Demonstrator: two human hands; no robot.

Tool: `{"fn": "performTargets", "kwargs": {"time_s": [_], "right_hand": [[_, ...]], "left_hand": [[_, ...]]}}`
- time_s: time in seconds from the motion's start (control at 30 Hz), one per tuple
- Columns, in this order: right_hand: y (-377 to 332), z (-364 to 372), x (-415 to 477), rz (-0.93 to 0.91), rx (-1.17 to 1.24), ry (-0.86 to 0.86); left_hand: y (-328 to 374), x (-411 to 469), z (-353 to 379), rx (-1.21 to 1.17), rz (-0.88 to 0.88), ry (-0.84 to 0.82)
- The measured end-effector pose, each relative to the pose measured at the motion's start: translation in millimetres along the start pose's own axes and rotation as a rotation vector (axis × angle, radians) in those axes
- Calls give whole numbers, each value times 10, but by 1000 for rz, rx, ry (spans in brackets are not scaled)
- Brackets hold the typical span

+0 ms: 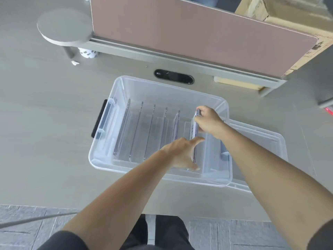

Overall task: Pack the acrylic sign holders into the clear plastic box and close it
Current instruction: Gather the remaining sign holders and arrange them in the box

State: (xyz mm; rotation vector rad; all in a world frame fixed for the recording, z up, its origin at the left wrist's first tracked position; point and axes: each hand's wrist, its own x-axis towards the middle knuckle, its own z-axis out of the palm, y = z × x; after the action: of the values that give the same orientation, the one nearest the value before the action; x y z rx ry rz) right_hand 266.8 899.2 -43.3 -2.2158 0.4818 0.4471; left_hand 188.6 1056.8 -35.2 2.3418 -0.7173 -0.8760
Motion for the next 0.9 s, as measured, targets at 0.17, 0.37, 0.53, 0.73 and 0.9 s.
{"fn": "performTargets", "kwargs": {"time_s": [0.17, 0.37, 0.53, 0.73, 0.9], "right_hand": [[63, 47, 83, 11, -19, -38], [133, 134, 102, -52, -164, -137], [85, 124, 40, 83, 131, -222], [101, 164, -100, 274, 339, -315], [88, 238, -59, 286, 375, -300]], "left_hand": [[102, 74, -41, 27, -87, -102], [128, 49, -173, -131, -211, -140], [-91, -259, -539, -259, -221, 187], [-740, -628, -748, 390, -154, 780], [-1096, -860, -709, 637, -424, 685]]}}
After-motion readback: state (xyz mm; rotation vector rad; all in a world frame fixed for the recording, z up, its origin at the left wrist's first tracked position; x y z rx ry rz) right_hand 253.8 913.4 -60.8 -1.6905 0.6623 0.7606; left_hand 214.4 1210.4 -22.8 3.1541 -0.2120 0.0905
